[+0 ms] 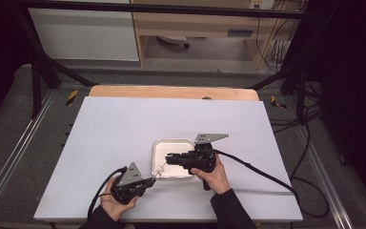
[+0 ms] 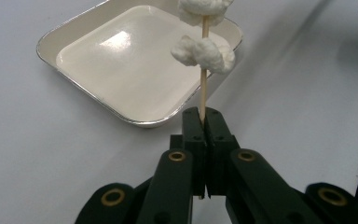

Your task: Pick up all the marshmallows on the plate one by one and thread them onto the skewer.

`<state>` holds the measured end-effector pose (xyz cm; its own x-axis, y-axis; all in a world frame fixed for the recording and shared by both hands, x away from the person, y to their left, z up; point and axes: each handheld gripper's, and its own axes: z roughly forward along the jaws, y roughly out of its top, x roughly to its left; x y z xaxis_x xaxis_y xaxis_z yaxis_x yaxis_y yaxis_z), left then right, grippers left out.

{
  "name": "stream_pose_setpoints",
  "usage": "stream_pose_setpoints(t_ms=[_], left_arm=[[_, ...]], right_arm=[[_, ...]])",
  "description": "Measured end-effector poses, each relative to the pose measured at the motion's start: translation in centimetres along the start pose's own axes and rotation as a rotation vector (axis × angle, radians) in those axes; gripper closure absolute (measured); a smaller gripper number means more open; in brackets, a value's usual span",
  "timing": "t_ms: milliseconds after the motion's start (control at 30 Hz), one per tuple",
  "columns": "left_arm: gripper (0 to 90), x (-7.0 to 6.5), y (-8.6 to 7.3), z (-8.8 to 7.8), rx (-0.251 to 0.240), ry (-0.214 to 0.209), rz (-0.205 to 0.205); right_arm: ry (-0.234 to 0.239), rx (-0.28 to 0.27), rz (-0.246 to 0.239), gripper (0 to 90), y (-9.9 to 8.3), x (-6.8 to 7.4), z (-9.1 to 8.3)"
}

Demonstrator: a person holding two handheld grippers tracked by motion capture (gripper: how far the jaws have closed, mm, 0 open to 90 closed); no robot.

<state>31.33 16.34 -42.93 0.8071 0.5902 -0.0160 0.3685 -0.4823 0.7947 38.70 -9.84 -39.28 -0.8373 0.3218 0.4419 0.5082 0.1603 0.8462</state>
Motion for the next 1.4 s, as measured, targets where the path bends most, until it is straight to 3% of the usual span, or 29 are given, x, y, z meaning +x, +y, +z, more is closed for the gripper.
stream_pose_setpoints(t_ms=[500,600,633,667,867,1100,1200,1400], left_arm=[[89.0,0.1,0.1,0.1,-0.012,-0.011,-0.011],[88.9,0.1,0.2,0.0,-0.047,-0.032,-0.021],[88.9,0.0,0.4,0.0,-0.047,-0.026,-0.026],[88.9,-0.1,0.6,0.1,-0.032,0.001,-0.004],[88.9,0.0,0.4,0.3,-0.030,-0.010,-0.022],[88.9,0.7,0.1,0.1,-0.041,-0.007,-0.055],[88.8,0.8,0.1,0.0,-0.043,-0.005,-0.058],[88.7,0.9,0.1,0.0,-0.036,-0.002,-0.066]], right_arm=[[-0.014,0.011,0.010,81.1,-0.4,-0.1,0.4],[-0.011,0.017,0.015,80.9,-0.5,-0.1,0.5],[0.005,0.043,0.024,80.7,-0.6,-0.1,0.8],[0.004,0.048,0.024,80.6,-1.0,-0.2,1.0],[-0.009,0.046,0.019,79.0,-1.0,-0.2,1.1],[-0.063,0.027,-0.010,61.1,-0.5,0.2,0.2],[-0.097,0.042,-0.035,53.9,-0.4,0.2,-0.2],[-0.209,0.053,-0.079,33.7,-0.9,-0.2,-0.9]])
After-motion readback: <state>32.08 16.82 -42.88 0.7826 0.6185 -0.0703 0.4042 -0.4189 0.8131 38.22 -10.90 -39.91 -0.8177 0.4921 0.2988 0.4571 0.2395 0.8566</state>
